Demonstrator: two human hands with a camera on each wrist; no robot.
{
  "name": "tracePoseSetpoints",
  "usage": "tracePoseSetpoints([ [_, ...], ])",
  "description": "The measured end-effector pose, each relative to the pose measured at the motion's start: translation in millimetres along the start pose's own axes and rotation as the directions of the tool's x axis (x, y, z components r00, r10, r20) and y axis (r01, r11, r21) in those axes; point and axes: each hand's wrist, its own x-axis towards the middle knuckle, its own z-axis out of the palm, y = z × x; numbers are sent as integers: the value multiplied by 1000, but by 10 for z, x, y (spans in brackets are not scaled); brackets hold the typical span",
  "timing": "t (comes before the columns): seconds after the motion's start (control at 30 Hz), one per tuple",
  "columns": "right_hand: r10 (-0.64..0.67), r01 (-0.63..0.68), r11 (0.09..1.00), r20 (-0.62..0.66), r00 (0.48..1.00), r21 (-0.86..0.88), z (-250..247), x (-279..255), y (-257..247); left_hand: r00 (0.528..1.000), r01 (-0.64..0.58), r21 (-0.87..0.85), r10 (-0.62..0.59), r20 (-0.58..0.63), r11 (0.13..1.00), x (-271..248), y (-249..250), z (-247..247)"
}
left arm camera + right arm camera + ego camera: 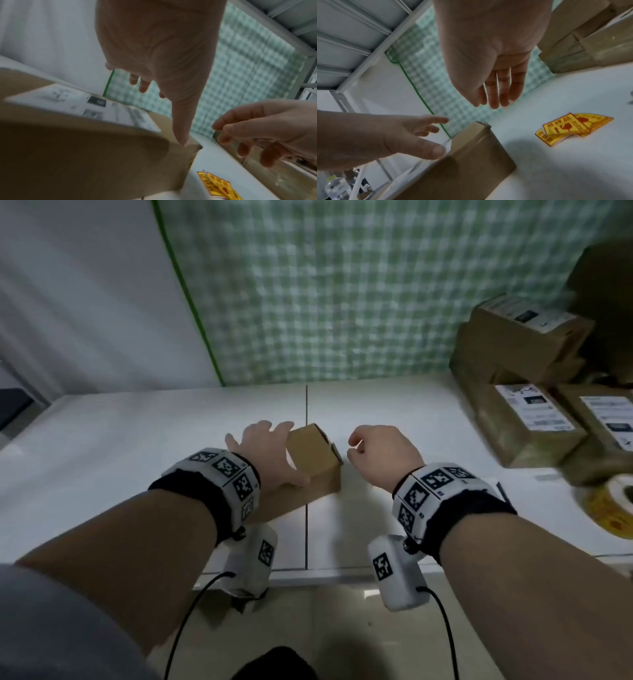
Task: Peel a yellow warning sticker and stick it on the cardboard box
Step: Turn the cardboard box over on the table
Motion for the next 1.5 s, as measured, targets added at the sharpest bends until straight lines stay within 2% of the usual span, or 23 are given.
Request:
tracePoseSetpoints([
  [0.13,-8,8,1000,-56,998,1,290,-13,87,995,68,24,-66,-69,997,5,-142,218],
  [0.23,-31,34,999,-108,994,27,413,-127,91,994,59,3,-59,-97,998,-58,-218,340],
  [0.4,-11,26,997,-194,981,75,496,-542,46,978,107,7,-104,-182,994,-342,-364,429],
  [0.5,17,-8,999,-180,984,54,529,-785,-26,976,127,-42,-133,-171,991,-541,-512,441],
  [0.67,72,-63,997,-198,977,55,521,-907,-262,982,85,-159,-110,-154,984,-679,-779,456],
  [0.87,103,-98,994,-157,982,41,604,-788,-525,990,45,-230,-74,-122,972,-557,-965,483],
  [1.1,110,-115,993,-167,980,-21,716,-459,-407,993,51,-261,-76,-86,964,-349,-984,524],
  [1.33,212,-200,975,-147,966,95,780,-125,-245,993,16,-307,-50,-104,951,-173,-863,506],
  [1.5,260,-234,961,-189,947,150,652,-71,-36,991,40,-320,-78,-108,946,-186,-704,518],
])
